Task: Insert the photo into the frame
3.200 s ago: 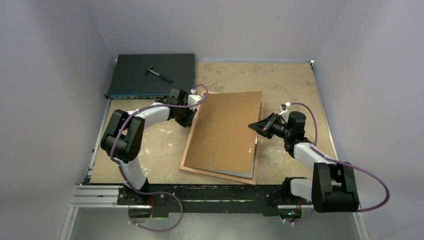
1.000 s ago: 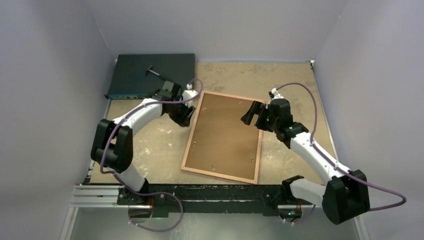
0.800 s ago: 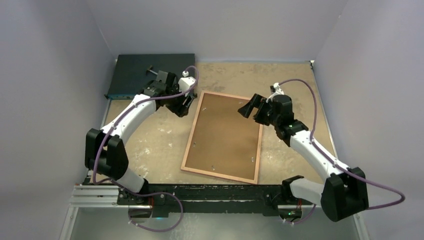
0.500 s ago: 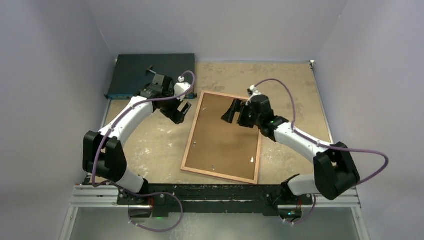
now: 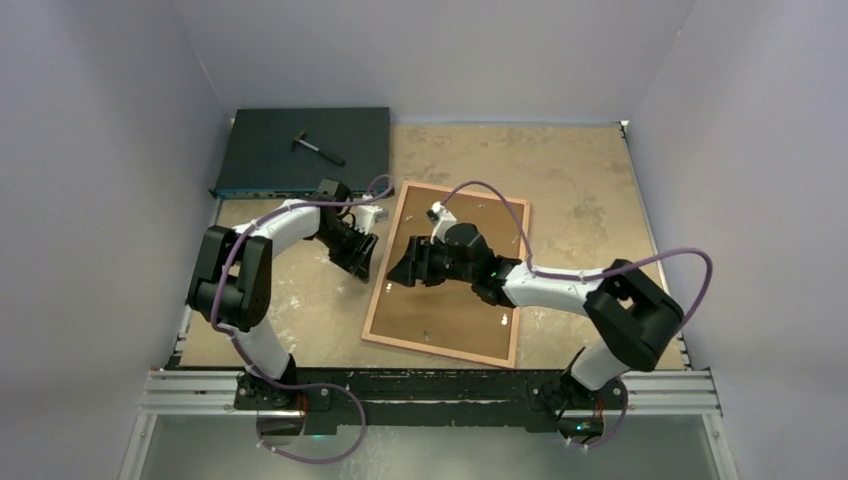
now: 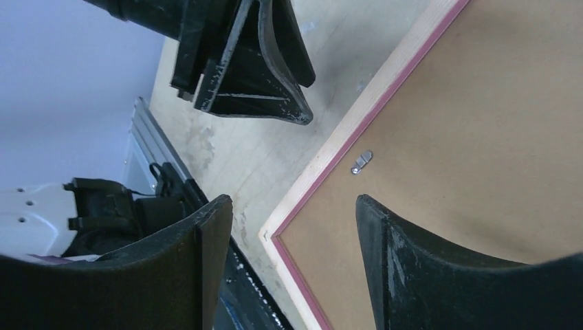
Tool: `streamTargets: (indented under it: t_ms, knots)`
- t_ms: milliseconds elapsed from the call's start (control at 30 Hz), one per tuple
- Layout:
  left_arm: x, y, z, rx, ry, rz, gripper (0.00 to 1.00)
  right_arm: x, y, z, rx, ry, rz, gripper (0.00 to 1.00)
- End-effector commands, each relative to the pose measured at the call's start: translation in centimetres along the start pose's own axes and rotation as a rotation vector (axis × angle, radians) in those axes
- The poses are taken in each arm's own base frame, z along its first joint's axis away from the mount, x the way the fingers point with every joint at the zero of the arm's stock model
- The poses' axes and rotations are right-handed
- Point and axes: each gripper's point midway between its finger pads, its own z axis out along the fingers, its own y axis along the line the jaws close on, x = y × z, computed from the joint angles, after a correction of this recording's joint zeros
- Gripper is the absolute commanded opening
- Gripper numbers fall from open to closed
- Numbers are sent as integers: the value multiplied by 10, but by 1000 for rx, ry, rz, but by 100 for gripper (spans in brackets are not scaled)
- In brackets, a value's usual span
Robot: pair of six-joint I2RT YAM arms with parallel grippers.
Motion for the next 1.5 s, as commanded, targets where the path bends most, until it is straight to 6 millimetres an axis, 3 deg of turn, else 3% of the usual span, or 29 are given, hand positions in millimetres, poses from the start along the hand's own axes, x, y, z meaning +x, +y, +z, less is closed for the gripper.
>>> streamTargets:
  t_ms: [0, 367, 500, 1000, 1467]
  knots:
    - [-11, -24, 5, 150, -53, 0, 39, 15, 6, 16, -48, 9, -1, 68]
    - [-7, -26, 21, 219, -39, 1, 24, 40, -5, 38, -14, 52, -38, 67]
    - [-6, -27, 23, 233, -37, 3, 24, 46, -13, 43, -1, 60, -32, 66]
    - [-1, -17, 31, 202, -15, 11, 17, 48, -25, 59, 32, 52, -24, 66]
    - [-1, -11, 29, 155, -23, 20, 13, 44, -20, 71, 23, 63, -38, 65]
